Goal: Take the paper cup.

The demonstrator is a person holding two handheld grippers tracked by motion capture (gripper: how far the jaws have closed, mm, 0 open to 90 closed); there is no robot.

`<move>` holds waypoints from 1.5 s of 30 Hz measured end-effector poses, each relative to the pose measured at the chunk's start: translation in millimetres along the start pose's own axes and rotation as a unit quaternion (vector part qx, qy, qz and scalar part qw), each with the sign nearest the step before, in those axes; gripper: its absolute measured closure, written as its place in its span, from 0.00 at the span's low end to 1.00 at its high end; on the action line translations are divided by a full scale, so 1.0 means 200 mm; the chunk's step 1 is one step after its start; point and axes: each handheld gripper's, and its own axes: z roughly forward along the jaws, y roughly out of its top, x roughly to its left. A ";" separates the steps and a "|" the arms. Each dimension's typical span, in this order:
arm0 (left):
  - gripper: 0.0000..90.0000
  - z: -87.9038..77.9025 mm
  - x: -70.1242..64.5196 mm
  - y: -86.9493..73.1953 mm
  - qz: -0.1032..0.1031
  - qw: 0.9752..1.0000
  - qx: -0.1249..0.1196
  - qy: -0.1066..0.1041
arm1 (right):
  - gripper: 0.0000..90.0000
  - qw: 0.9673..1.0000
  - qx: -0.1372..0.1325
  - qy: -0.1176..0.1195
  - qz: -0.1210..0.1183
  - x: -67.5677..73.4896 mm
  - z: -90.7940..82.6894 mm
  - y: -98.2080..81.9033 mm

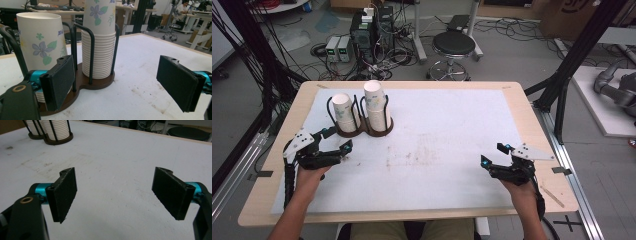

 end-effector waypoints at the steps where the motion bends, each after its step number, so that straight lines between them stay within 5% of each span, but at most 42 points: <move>1: 0.17 0.00 0.00 0.00 -0.001 1.000 -0.001 0.001 | 0.23 1.000 0.000 0.001 0.001 0.00 0.00 0.00; 18: 0.17 -0.03 0.00 0.02 -0.002 1.000 0.008 0.010 | 0.23 1.000 0.005 0.006 -0.008 0.03 0.01 0.01; 22: 0.17 -0.01 0.02 0.04 -0.016 1.000 0.011 0.012 | 0.23 1.000 0.008 0.008 -0.009 0.04 0.02 0.01; 37: 0.17 0.09 0.20 0.32 -0.025 0.998 0.027 0.042 | 0.23 1.000 0.012 0.012 -0.008 0.04 0.03 0.01; 45: 0.17 0.22 0.30 0.44 -0.024 0.996 0.062 0.057 | 0.23 1.000 0.017 0.016 -0.006 0.03 0.03 0.01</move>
